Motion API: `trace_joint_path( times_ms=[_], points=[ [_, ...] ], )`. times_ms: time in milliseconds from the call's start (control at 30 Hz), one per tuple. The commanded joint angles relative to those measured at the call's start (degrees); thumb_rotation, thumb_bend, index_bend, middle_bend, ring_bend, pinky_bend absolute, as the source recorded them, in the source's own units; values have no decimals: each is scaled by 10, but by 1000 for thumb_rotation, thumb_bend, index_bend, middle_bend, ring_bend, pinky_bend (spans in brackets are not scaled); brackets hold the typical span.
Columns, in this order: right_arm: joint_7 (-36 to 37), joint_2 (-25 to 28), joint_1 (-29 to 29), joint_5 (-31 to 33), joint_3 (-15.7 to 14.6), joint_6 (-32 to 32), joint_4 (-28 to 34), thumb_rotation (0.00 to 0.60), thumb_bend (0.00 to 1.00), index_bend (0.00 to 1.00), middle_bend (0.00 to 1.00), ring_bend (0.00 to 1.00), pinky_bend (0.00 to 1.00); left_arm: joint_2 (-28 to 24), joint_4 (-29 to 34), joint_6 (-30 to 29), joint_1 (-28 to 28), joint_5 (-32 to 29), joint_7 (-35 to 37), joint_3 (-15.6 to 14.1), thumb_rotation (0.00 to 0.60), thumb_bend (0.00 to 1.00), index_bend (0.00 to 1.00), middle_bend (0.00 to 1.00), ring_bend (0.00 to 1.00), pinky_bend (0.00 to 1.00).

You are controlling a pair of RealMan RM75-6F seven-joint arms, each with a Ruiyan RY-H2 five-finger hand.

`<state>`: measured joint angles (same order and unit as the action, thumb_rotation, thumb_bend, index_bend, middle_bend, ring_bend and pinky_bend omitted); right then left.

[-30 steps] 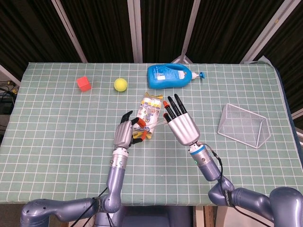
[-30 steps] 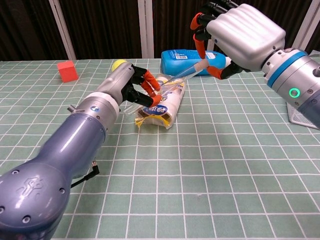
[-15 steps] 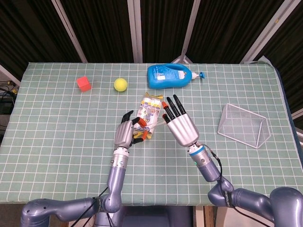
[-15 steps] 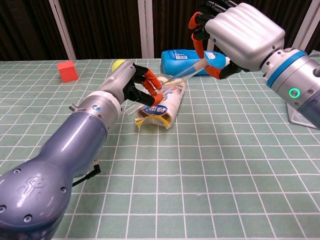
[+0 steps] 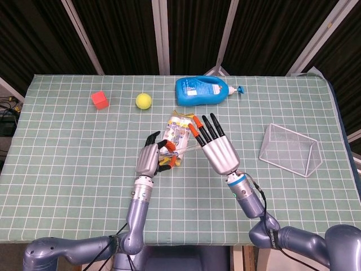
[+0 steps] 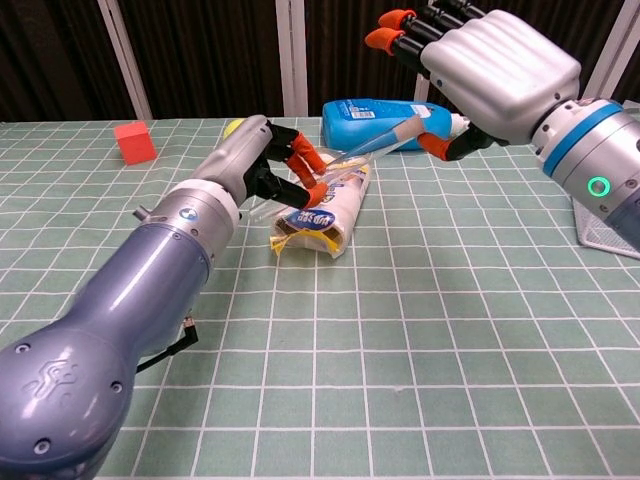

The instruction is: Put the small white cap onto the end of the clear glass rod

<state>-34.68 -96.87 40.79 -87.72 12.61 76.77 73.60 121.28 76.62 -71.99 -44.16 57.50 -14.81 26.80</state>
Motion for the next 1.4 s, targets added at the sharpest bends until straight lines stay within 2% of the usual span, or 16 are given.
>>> trace_joint_path(
  times_ms=[33,333,733,1067,1400],
  points=[
    [-3,4,-4,2,-2,2,6,600,391,62,32,0,0,-7,10,-4,6,7,3,-6,600,626,565,491,80,0],
    [-12,21,-23,11,-4,13,27,600,391,62,29,0,0,-41,56,-12,29,36,3,-39,600,625,566,492,80,0],
    [-19,55,-41,21,5,26,71,600,391,62,29,0,0,-108,112,-22,86,68,1,-122,600,626,569,494,80,0],
    [-31,72,-53,22,3,33,102,600,391,62,29,0,0,-130,99,-9,116,86,17,-171,600,625,569,494,80,0],
    [-45,77,-58,21,2,34,123,600,391,62,29,0,0,-143,62,8,128,87,7,-185,600,625,559,488,80,0]
  ],
)
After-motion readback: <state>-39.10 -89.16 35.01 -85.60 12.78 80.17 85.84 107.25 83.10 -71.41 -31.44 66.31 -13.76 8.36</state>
